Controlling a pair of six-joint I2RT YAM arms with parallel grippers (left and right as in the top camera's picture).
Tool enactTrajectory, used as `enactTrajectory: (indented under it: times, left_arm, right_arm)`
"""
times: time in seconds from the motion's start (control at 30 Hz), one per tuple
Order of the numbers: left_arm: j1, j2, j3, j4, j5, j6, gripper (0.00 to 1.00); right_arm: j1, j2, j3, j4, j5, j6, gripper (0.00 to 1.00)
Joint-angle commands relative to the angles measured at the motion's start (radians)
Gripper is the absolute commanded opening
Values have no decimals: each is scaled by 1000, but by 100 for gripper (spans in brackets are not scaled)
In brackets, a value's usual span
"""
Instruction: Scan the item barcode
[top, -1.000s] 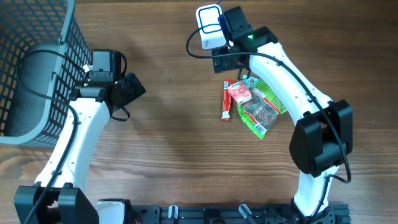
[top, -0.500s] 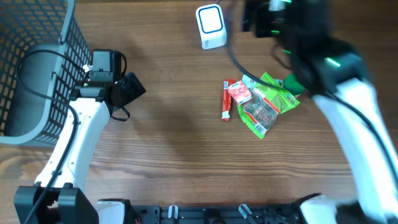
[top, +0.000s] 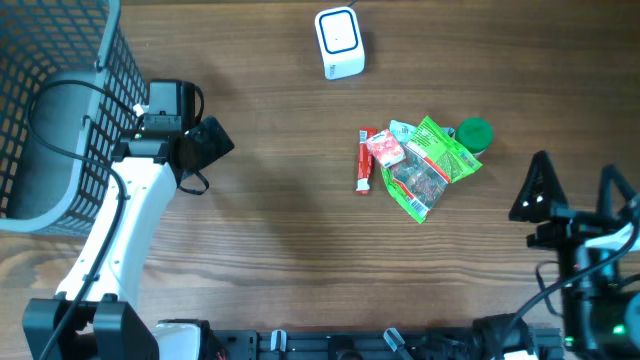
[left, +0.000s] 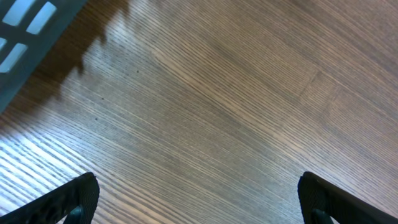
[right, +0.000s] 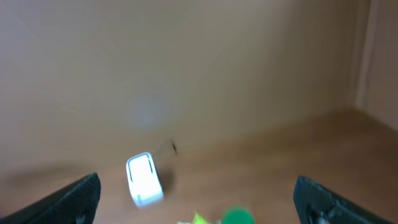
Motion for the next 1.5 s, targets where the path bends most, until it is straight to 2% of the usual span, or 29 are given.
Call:
enactTrajectory:
  times: [0.0, 0.07, 0.13, 0.27, 0.37, 0.5, 1.1, 1.2, 1.47]
  left_arm:
    - [0, -4, 12, 2, -10, 1, 100]
    - [0, -4, 12, 2, -10, 1, 100]
    - [0, -4, 12, 2, -10, 1, 100]
    - [0, -4, 12, 2, -10, 1, 100]
    - [0, -4, 12, 3, -10, 1, 100]
    - [0, -4, 12, 2, -10, 1, 100]
    - [0, -9, 12, 2, -10, 1, 100]
    - [0, -163, 12, 2, -10, 1, 100]
    - [22, -869, 12, 0, -28, 12, 100]
  right_arm:
    - [-62, -207, -353, 409, -131, -6, 100]
    - [-94, -289, -538, 634, -204, -8, 100]
    - [-119, -367, -691, 748, -249, -6, 100]
    - [-132, -383, -816, 760, -252, -15, 100]
    - [-132, -383, -896, 749, -346, -115, 100]
    - [-132, -383, -903, 526, -368, -161, 100]
    - [-132, -381, -903, 528, -368, -159, 100]
    - [-132, -381, -903, 528, -368, -159, 100]
    - [-132, -381, -903, 528, -368, -159, 100]
